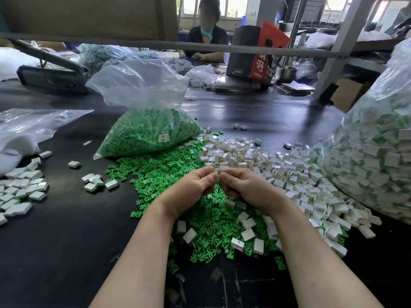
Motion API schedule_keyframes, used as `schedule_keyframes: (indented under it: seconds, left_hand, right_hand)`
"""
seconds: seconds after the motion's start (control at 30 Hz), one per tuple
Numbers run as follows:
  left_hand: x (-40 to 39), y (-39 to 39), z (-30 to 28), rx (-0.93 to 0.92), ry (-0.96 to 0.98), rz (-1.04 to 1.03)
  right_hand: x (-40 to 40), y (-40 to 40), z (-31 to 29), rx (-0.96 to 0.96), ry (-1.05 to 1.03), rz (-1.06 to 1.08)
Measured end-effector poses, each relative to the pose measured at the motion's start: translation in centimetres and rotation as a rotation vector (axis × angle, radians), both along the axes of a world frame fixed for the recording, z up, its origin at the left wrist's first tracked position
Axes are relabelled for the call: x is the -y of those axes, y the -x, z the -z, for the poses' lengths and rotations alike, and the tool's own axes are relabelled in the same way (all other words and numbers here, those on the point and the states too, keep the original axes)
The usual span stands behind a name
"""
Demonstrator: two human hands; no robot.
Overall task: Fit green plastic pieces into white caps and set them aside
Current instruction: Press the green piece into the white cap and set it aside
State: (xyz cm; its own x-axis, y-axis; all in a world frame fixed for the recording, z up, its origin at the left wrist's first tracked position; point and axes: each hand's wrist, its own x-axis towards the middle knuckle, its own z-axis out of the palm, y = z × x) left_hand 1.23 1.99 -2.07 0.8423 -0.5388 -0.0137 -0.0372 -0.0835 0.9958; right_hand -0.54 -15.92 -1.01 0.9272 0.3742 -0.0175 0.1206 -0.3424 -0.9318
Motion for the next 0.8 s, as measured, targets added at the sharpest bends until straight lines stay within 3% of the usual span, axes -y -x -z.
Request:
schedule_keyframes:
  seconds: [0.8]
  left_hand:
    - [-0.44,0.01,-0.37,0.031,-0.128,0.049]
  right_hand:
    - [-0.04,0.45,-0.39,-0.061,-0.003,-0.026]
